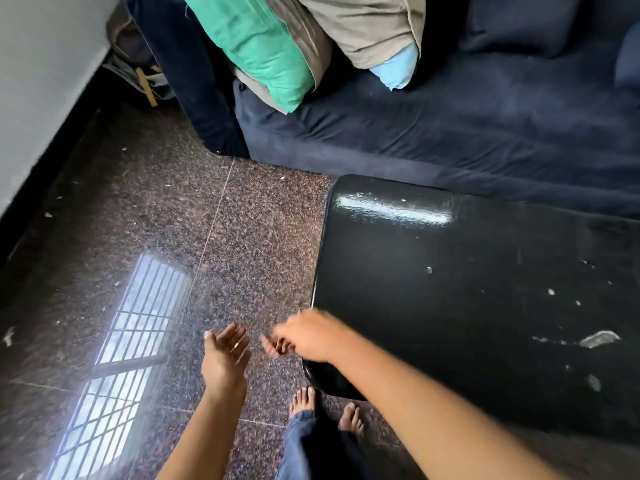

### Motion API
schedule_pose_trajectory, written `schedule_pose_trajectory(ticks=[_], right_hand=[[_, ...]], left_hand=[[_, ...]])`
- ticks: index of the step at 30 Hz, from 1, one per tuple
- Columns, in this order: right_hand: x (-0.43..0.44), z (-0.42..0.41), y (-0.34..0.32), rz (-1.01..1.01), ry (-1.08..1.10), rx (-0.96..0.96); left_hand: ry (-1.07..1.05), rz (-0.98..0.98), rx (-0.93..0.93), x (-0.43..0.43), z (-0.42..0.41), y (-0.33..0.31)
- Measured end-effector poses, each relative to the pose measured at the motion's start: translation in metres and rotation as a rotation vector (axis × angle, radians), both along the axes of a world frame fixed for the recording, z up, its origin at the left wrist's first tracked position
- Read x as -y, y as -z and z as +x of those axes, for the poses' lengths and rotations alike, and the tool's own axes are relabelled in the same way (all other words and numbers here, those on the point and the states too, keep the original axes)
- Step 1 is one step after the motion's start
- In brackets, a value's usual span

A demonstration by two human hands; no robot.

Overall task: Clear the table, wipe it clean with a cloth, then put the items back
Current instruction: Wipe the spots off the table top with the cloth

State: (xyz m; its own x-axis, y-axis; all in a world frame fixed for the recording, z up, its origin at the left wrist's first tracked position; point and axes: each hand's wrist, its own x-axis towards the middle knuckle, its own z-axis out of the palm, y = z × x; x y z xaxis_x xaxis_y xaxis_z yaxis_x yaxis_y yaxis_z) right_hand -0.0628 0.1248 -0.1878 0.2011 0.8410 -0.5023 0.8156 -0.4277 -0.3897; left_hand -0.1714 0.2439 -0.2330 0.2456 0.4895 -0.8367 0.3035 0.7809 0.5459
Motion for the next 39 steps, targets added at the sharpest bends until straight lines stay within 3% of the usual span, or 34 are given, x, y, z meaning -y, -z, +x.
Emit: schedule_pose_trajectory(ticks=[4,7,14,18,22,28,35,37,39], right_hand=[[0.001,-0.04,-0.005,-0.12,0.021,-0.275],[0.015,-0.031,-0.007,-0.117,0.335,-0.527],[0.046,0.073,-0.038,0.371,1.132,-0.672],[0.07,0.096,-0.075,0.436,1.238,-0.668],[0.113,0.08,-0.116,0.451,1.338,-0.821],[0.213,0.054,-0.191,0.693,1.579,-1.147],[0.374,0.046,-0.236,0.791,1.925,-0.856],[0.436,0.05,-0.238,0.76,1.925,-0.699],[0.514,0.06,-0.245,0.662,1.78,-0.421]], left_hand=[[0.041,-0.02,0.024,-0.014,0.006,0.0],[0.155,-0.05,0.047,-0.012,0.019,-0.003],[0.337,0.065,0.053,0.017,0.058,-0.017],[0.413,0.058,0.09,0.049,0.073,-0.049],[0.51,0.017,0.165,0.085,0.092,-0.1],[0.825,-0.355,0.469,0.163,0.127,-0.19],[1.053,-0.125,0.49,0.32,0.163,-0.248],[1.081,-0.086,0.528,0.381,0.177,-0.261],[1.142,-0.075,0.543,0.452,0.191,-0.271]])
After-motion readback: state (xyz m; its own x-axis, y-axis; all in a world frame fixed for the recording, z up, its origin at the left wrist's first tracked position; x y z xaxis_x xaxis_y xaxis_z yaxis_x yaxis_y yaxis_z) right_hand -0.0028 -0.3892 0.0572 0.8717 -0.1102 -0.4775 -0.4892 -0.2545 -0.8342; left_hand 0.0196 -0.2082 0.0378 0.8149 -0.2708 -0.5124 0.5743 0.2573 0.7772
